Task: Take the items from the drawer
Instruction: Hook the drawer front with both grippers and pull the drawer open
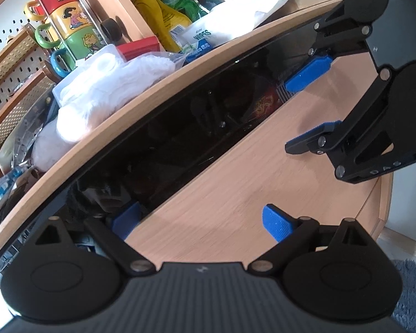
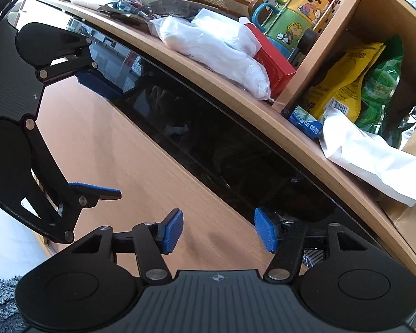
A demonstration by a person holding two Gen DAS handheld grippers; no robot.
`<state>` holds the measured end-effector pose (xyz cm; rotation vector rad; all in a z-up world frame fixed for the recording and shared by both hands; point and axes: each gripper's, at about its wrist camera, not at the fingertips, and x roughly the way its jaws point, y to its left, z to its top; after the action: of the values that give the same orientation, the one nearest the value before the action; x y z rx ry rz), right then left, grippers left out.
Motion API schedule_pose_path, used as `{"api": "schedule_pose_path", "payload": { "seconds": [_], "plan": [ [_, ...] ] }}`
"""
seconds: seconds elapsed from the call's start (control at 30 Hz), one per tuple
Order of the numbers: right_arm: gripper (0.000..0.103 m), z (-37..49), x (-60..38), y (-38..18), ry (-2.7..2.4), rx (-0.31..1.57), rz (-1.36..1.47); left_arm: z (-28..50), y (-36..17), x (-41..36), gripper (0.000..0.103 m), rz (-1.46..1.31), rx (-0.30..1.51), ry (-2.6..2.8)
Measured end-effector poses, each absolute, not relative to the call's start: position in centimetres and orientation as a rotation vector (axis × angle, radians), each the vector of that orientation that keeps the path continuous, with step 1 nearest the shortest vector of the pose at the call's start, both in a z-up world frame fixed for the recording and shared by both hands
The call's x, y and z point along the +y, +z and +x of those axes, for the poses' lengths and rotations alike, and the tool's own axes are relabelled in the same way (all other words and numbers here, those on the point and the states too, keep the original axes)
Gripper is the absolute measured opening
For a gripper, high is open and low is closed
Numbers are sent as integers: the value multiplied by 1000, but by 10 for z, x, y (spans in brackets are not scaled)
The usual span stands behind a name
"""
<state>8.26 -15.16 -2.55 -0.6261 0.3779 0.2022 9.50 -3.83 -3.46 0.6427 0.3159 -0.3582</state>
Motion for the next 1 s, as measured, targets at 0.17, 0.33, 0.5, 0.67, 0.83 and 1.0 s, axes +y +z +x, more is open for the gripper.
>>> {"api": "schedule_pose_path", "payload": {
  "seconds": [0.17,0.33,0.5,0.67,0.83,1.0],
  "plan": [
    [58,72,-150,-24,212,370,-623,91,-29,-37,96,636,320,-400],
    [88,66,-164,-4,171,266,-598,84,-14,-33,96,633,289,-423],
    [93,69,-172,26,206,215,-616,76,9,-24,103,687,227,-428],
    [92,81,-166,31,252,245,-659,92,21,-18,103,691,268,-416],
    [90,77,-155,19,269,246,-683,98,18,-17,103,699,296,-412],
    [83,74,-149,8,284,259,-671,97,12,-18,103,709,274,-401]
  ]
}}
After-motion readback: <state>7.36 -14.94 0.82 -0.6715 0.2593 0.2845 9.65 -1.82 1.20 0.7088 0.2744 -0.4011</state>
